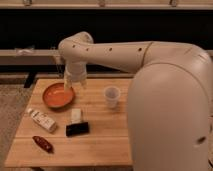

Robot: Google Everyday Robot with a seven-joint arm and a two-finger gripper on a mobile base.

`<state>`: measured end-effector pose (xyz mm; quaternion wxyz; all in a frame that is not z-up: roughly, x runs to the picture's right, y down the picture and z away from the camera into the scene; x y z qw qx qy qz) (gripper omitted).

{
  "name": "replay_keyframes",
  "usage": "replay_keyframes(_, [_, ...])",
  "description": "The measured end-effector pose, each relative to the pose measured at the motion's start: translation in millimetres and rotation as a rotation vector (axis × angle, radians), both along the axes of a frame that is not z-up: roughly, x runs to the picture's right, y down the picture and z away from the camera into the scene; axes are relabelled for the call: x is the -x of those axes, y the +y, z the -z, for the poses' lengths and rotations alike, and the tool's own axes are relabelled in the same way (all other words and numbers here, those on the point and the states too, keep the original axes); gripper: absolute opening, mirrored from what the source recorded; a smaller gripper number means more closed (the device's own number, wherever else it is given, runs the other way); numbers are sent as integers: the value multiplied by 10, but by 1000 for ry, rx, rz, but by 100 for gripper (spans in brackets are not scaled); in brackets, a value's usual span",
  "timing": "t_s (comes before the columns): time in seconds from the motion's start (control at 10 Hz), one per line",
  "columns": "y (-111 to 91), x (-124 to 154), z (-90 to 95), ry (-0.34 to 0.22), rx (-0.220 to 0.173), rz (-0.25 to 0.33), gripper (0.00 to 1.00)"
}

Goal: Push the ceramic bowl across the table

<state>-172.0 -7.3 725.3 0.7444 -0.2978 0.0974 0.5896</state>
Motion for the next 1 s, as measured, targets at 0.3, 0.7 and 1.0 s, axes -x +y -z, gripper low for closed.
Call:
replay_keyframes(0.3, [-37,628,-319,-68,-21,64,65])
replay_keyframes(0.7, [17,807,-493,-116,-34,107,65])
replay_keyframes(1.0, [43,892,-743,-87,7,121,65])
